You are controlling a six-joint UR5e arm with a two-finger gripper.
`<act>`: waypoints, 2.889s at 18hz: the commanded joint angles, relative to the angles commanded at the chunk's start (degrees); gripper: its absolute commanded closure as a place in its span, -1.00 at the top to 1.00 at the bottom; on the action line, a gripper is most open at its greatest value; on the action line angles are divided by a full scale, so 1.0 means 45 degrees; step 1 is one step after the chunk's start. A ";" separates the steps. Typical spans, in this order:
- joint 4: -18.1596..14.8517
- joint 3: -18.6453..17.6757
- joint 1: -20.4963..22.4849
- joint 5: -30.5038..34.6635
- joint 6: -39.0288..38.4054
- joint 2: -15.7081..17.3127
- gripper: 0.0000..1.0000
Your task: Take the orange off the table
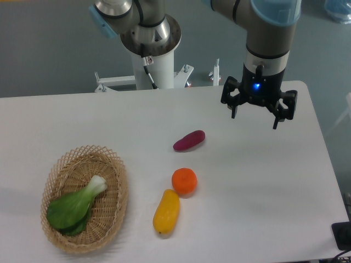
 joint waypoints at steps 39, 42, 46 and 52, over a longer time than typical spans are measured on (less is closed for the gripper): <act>0.4842 -0.4432 -0.2380 -0.0217 -0.3926 -0.1170 1.00; 0.5796 -0.4802 -0.2558 0.0078 -0.3984 -0.1581 1.00; 0.7070 -0.5312 -0.2890 0.0176 -0.4004 -0.2050 1.00; 0.7089 -0.5430 -0.2988 0.0234 -0.4023 -0.2752 1.00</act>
